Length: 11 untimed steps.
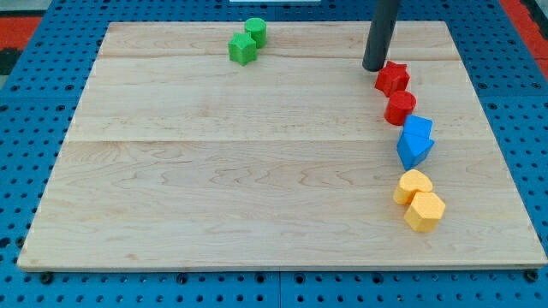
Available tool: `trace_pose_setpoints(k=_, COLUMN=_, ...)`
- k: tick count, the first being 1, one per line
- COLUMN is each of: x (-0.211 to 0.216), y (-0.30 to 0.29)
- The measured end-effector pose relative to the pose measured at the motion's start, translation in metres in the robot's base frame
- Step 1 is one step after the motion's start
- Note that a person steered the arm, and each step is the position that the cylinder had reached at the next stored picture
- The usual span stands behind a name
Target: Move the green star to the top left of the red star
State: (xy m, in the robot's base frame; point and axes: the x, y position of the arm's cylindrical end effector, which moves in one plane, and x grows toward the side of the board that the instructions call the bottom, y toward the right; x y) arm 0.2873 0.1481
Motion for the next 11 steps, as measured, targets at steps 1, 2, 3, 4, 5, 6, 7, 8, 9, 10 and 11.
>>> trace_pose_setpoints(k=1, x=-0.015, y=0.014)
trace_pose_setpoints(k=2, x=-0.027, y=0.017)
trace_pose_setpoints(k=3, x=-0.041, y=0.017)
trace_pose_setpoints(k=4, x=-0.044, y=0.017)
trace_pose_setpoints(k=5, x=-0.041, y=0.004)
trace_pose_setpoints(k=6, x=-0.021, y=-0.057)
trace_pose_setpoints(k=7, x=0.022, y=-0.104)
trace_pose_setpoints(k=8, x=0.027, y=-0.166)
trace_pose_setpoints(k=9, x=0.013, y=-0.246)
trace_pose_setpoints(k=10, x=-0.023, y=-0.301)
trace_pose_setpoints(k=11, x=-0.036, y=-0.280)
